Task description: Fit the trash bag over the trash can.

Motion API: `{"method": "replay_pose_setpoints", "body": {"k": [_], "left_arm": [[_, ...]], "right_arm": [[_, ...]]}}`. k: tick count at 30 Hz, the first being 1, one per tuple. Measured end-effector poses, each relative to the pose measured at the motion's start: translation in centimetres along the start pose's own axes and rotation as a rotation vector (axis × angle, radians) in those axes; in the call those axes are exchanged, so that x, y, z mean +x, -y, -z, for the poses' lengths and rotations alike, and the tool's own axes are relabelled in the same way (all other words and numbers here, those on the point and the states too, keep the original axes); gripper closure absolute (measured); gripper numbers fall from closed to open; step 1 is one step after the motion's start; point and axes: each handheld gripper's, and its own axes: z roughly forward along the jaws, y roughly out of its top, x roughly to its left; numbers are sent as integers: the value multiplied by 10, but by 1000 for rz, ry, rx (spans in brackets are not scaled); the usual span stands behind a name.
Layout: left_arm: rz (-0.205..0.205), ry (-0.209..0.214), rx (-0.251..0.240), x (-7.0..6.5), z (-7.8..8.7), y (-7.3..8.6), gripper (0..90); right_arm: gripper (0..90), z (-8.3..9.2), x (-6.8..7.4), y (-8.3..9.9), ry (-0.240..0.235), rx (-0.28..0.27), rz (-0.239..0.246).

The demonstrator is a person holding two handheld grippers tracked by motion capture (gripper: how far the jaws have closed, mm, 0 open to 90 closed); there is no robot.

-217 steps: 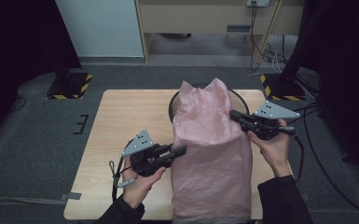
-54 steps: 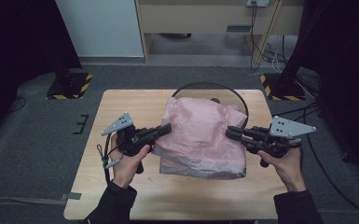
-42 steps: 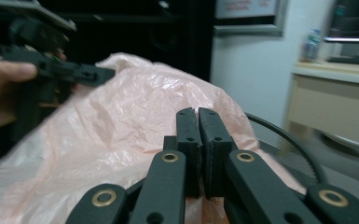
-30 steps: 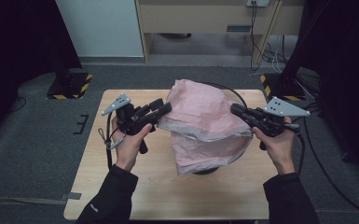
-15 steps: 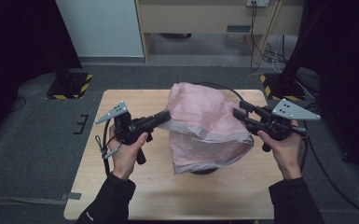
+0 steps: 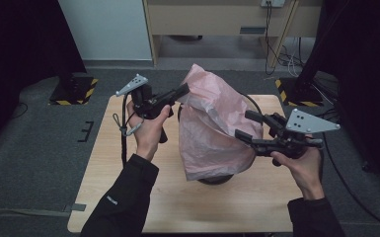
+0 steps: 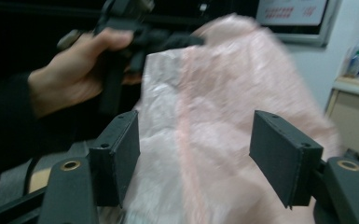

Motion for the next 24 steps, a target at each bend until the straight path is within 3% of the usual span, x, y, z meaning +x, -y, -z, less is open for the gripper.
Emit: {"method": "replay_pose_setpoints", "body": {"k": [6,9,10,15,20,24], "left_arm": [[8,-48,-6,11,-13,-7,889],[15,-52,-3,16,-16,-9,887],[17,-45,-3,16,-17,-9,880],[-36,-33,-19,9,-10,0,637],[-97,-48,-79,-6,12,9,441],[-131,-75,-84,-17,31,15,357]], "right_arm": [[363,-12,7,17,-2,101,38],[502,-14,8,20,0,115,43],[602,-15,8,21,-6,112,36],[850,-13,8,19,63,43,-3],[900,-14,2,15,161,-14,-62],[900,-21,-1,16,223,-33,-101]]}}
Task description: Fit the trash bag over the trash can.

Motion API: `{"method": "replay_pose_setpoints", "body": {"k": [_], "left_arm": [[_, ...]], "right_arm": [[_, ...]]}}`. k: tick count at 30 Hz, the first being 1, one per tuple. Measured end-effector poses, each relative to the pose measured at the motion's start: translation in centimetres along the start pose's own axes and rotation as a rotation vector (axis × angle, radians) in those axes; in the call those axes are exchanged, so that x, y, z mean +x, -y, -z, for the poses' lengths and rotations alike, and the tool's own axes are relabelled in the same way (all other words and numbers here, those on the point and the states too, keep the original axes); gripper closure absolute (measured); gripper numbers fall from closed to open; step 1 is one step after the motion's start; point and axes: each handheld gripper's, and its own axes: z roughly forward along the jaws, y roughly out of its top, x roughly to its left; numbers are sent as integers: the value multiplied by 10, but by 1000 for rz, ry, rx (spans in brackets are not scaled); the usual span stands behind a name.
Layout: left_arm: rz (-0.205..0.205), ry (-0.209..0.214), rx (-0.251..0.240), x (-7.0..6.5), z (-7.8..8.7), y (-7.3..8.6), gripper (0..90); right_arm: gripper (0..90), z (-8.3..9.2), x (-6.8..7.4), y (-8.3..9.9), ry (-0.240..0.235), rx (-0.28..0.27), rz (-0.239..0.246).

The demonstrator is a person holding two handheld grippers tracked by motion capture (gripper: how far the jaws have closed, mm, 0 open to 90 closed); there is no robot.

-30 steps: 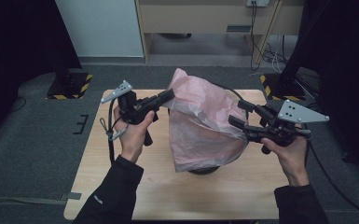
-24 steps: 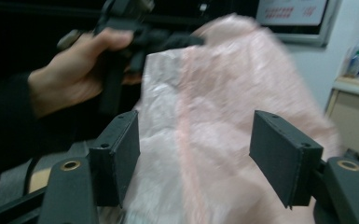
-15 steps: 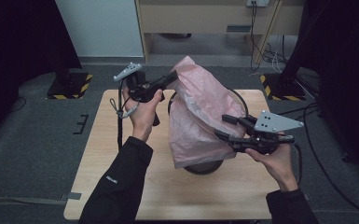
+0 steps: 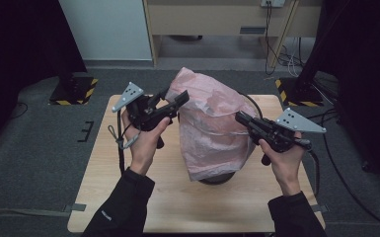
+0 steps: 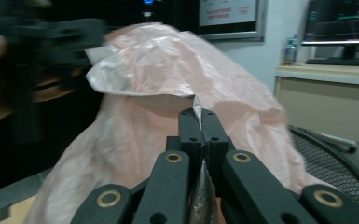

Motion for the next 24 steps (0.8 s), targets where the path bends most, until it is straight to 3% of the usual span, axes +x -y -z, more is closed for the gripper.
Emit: {"method": "replay_pose_setpoints", "body": {"k": [5,10,14,24], "left_arm": [[-21,-33,-6,-5,23,9,313],[-11,14,27,-20,31,27,356],[-26,61,58,-42,25,39,393],[-89,107,135,-85,1,67,442]], "right_arm": [[900,-6,0,3,78,-17,-29],[898,-9,-1,4,112,-35,-36],[895,-10,1,4,109,-38,-36],[887,-7,2,4,112,-48,-19]]}}
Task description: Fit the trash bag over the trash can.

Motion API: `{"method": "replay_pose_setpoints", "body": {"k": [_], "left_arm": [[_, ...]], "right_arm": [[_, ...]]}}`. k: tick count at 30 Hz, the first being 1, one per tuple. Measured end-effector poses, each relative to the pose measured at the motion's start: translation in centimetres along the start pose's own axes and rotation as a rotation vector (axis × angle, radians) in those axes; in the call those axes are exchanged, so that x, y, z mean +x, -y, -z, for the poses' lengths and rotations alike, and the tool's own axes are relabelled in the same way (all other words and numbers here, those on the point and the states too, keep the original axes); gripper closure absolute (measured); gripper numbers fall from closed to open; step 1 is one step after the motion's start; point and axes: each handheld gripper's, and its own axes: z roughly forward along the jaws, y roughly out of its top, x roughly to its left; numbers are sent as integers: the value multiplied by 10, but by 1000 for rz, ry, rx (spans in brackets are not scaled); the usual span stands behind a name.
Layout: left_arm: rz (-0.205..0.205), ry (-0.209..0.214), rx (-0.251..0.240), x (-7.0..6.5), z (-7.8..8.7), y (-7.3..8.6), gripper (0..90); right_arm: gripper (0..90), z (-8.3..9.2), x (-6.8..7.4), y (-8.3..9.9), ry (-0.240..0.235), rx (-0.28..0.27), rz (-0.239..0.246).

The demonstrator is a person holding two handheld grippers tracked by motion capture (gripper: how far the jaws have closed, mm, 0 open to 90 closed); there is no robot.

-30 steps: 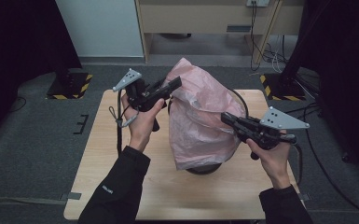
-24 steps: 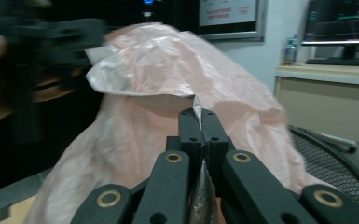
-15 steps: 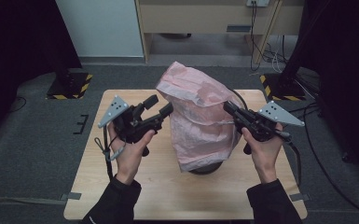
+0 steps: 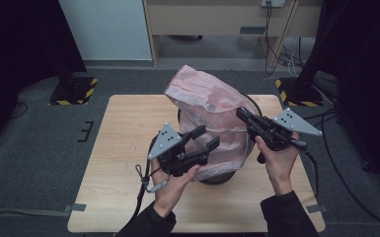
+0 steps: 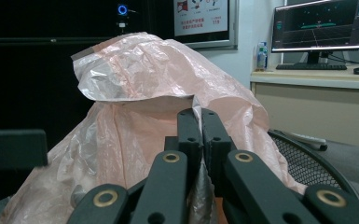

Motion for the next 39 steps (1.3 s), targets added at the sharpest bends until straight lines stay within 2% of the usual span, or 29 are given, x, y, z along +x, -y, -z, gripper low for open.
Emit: {"method": "replay_pose_setpoints", "body": {"k": [2,5,12,16,22,27,30,32,34,39], "left_arm": [[0,9,6,-4,-5,3,442],[-43,9,5,-8,-11,3,441],[-80,20,-7,-9,-23,-4,455],[-108,37,11,-9,-30,-7,454],[-143,66,34,-11,-40,-2,420],[-173,81,44,-13,-44,1,432],[-181,73,51,-13,-46,-1,485],[-189,69,64,-13,-48,-2,560],[-219,52,79,-12,-48,-3,656],[-233,65,105,-9,-49,-2,879]], "right_arm": [[885,1,0,0,-2,0,-1],[884,3,-1,0,-1,-2,0],[883,4,-1,0,-6,-3,-2],[884,4,-1,-1,-7,-8,-13],[884,3,-3,-2,-11,-13,-16],[884,4,-2,-3,-16,-19,-18],[885,4,-2,-4,-20,-19,-18],[887,4,-1,-4,-25,-20,-20],[889,4,-1,-4,-27,-20,-21],[892,4,-2,-4,-31,-19,-23]]}}
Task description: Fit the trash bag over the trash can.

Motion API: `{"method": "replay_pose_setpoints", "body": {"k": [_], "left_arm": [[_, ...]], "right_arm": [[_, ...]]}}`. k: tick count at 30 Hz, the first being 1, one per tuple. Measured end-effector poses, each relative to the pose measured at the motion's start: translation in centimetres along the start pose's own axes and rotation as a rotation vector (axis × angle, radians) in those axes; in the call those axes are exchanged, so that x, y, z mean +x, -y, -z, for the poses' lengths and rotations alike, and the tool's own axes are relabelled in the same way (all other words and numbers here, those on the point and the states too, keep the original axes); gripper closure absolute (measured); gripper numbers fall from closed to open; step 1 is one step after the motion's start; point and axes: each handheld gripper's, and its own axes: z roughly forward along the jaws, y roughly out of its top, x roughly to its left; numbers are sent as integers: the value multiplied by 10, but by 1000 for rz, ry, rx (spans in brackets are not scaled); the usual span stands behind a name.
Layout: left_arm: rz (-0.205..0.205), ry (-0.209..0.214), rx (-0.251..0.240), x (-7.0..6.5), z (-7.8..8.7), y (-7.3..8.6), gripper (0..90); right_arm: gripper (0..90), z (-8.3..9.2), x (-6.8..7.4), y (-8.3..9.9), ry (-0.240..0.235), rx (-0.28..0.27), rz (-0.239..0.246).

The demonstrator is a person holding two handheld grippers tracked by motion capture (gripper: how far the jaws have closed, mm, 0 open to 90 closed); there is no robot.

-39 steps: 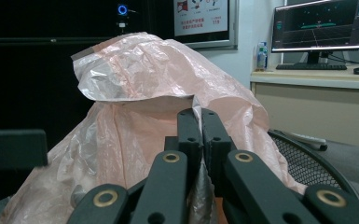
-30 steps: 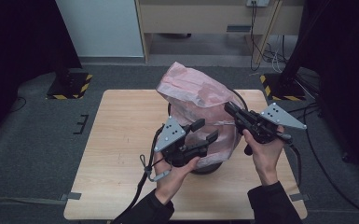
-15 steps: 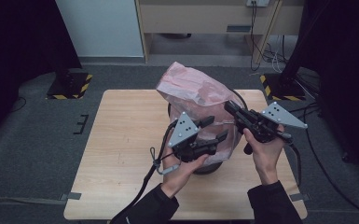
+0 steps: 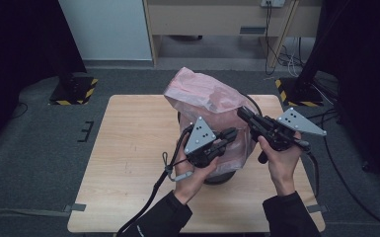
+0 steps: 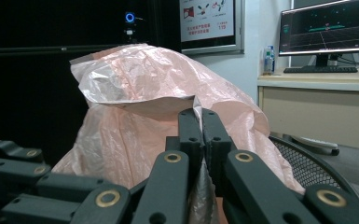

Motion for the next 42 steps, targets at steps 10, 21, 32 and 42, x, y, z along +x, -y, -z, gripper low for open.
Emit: {"method": "replay_pose_setpoints", "body": {"k": [10,21,32,42], "left_arm": [[21,-18,-27,17,23,-8,900],[69,-145,-67,77,81,6,900],[166,-225,-62,122,99,37,900],[194,-233,-65,138,85,49,900]], "right_arm": [[892,7,-11,-4,42,-2,-10],[886,22,-39,-4,146,7,-68],[877,23,-60,13,217,79,-93],[868,24,-76,28,272,136,-80]]}}
